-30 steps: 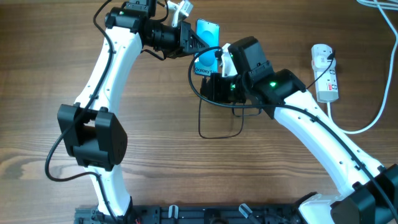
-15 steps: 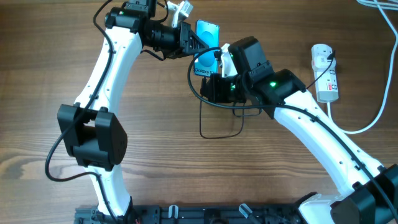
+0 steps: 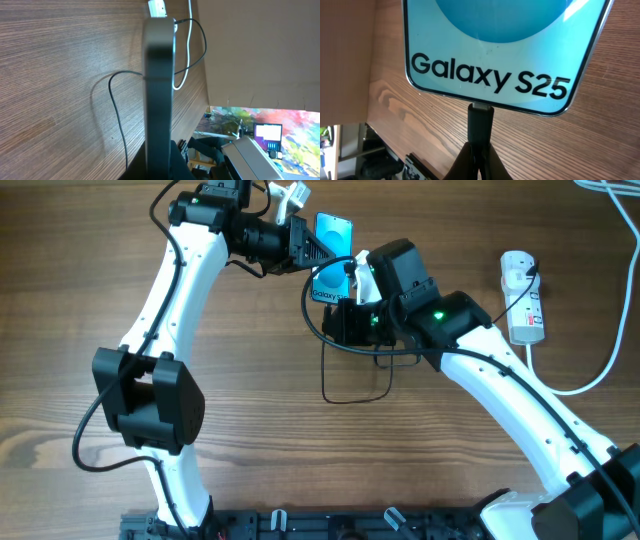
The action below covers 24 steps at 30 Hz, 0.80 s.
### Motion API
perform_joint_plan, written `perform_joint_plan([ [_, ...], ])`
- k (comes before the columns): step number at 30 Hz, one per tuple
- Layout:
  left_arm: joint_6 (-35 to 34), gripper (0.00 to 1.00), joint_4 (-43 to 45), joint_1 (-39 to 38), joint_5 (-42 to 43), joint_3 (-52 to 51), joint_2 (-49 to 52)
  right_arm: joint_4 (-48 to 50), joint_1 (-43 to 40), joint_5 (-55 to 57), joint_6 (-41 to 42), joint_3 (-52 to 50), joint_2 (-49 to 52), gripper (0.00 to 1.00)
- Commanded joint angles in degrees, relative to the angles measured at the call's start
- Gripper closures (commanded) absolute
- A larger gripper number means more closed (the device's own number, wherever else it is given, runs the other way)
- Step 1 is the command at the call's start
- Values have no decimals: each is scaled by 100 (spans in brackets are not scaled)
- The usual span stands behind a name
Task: Plug charger to phone and switch on socket
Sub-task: 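Hold the plug pressed into the port while the left gripper holds the phone, then lower the phone onto the table and open both grippers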
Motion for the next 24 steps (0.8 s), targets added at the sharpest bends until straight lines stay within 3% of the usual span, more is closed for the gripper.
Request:
perform_joint_plan([
  [1,175,96,-212,-63,225,42,33,315,-125,476,-83,245,-79,96],
  [16,192,96,-299,-63,267,42,33,393,-348,452,-122,573,-76,95],
  [18,192,96,-282,-63,264,42,33,382,-348,448,-118,573,-76,83],
  [20,168,96,-245,-61,262,42,33,286,-348,439,-122,573,-76,55],
  [21,168,96,-223,-61,256,42,33,205,-348,404,-127,573,-79,45],
  [24,-195,96,-162,-57,-291,42,33,-15,-348,46,-168,573,-83,40],
])
